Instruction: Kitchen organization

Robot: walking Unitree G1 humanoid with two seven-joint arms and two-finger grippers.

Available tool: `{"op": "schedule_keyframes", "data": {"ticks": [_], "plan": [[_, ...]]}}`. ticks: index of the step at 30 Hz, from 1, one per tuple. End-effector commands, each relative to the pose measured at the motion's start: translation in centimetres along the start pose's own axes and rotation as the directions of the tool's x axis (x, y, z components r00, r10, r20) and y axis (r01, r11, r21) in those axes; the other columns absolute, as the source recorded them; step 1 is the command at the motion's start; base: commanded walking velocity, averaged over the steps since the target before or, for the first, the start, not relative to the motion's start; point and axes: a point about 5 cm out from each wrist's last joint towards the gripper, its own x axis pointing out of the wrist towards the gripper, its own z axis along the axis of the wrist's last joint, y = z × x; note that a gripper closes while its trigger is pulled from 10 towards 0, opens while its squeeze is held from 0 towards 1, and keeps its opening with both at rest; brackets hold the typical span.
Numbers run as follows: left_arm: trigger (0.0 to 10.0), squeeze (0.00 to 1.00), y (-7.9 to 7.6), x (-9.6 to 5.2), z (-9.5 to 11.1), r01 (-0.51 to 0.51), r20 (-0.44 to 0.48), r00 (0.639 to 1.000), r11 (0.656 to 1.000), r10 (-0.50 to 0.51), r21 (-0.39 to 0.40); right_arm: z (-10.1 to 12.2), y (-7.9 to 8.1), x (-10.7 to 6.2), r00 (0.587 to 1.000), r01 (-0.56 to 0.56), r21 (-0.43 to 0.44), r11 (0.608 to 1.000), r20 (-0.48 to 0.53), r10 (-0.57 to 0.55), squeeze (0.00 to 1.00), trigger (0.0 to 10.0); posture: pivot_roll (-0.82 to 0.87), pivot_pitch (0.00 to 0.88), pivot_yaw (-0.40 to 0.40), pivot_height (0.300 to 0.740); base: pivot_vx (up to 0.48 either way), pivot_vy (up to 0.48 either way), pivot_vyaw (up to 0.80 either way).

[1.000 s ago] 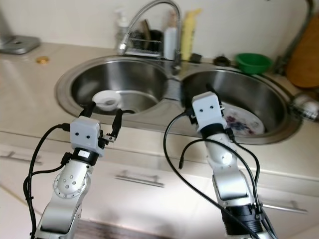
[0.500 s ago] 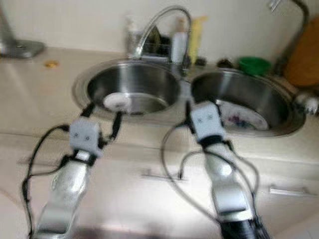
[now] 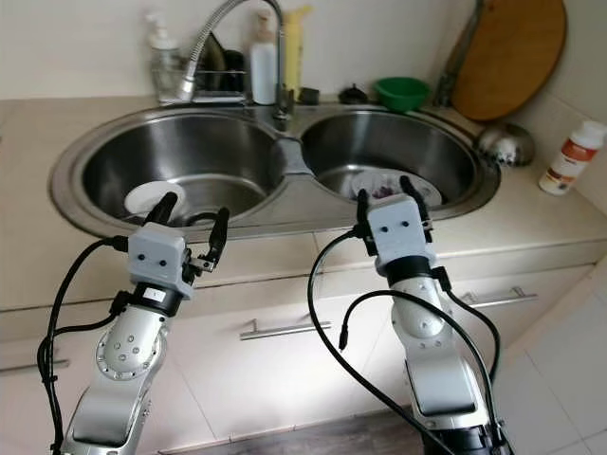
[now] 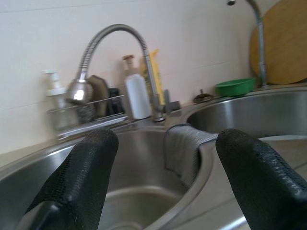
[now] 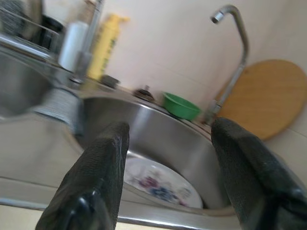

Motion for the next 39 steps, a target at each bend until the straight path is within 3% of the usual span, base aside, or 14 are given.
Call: {"op": "schedule_keyframes", "data": {"ticks": [1, 9, 39], "plan": [[10.0, 0.0, 0.0, 0.1, 0.3, 0.002, 0.016, 1.0, 1.0, -0.002, 0.008, 0.8, -0.9, -0.2, 0.998, 0.052, -0.04, 0.998, 0.049, -0.05, 0.0, 10.0, 0.05, 0.0, -0.063, 0.74, 0.0, 0.0, -0.8], [10.0, 0.0, 0.2, 0.3, 0.6, -0.007, 0.044, 0.999, 1.0, 0.006, 0.028, 0.7, -1.5, -0.8, 0.993, 0.099, -0.096, 0.99, 0.077, -0.091, 0.0, 10.0, 0.05, 0.0, -0.063, 0.74, 0.0, 0.0, -0.8], [10.0, 0.0, 0.0, 0.3, 0.7, 0.004, 0.053, 0.999, 0.999, -0.007, 0.05, -0.2, -1.4, -0.9, 0.991, 0.13, -0.122, 0.984, 0.049, -0.125, 0.0, 10.0, 0.05, 0.0, -0.061, 0.74, 0.0, 0.0, -0.8]]}}
